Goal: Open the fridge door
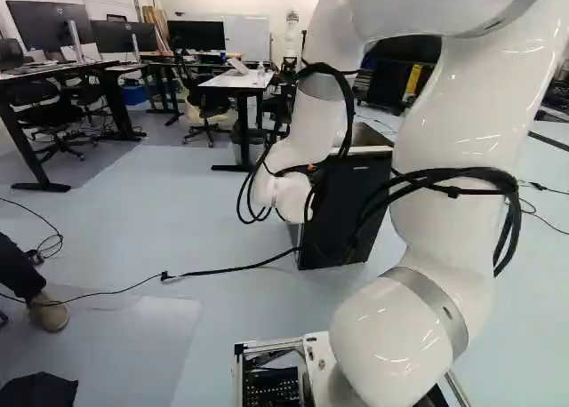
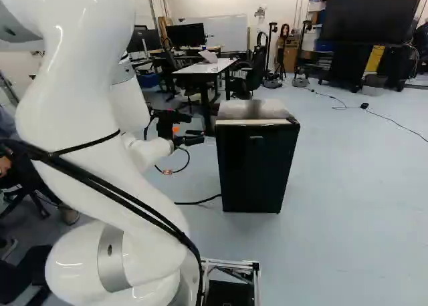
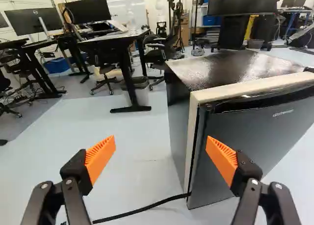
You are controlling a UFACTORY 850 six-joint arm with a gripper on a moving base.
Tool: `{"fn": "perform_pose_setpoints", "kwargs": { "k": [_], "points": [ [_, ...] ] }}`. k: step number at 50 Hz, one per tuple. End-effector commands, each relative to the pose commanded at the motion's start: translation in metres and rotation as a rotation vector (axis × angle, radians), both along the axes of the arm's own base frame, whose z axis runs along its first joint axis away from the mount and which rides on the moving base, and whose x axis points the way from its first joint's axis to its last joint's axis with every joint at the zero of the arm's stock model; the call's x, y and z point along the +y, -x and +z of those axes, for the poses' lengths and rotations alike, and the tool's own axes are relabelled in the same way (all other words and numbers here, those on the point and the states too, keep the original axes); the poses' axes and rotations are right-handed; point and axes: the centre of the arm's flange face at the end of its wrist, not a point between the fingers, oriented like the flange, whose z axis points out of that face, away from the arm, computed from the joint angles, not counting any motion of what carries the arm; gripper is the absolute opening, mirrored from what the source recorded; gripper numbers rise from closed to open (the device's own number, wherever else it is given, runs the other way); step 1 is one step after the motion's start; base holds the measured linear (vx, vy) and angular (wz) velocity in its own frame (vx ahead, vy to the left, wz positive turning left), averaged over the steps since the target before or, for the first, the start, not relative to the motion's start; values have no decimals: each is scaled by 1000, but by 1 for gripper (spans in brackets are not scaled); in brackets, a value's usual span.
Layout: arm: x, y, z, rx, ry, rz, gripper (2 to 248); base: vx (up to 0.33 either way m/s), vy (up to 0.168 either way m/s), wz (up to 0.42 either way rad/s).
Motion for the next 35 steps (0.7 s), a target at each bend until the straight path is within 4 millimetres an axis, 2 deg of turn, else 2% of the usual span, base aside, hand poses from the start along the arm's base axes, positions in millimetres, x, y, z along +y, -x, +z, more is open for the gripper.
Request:
{"fn": "perform_pose_setpoints", "kwargs": {
  "k": [35],
  "points": [
    [26, -32, -31, -80, 36, -191, 247, 0, 0, 0]
  ]
}}
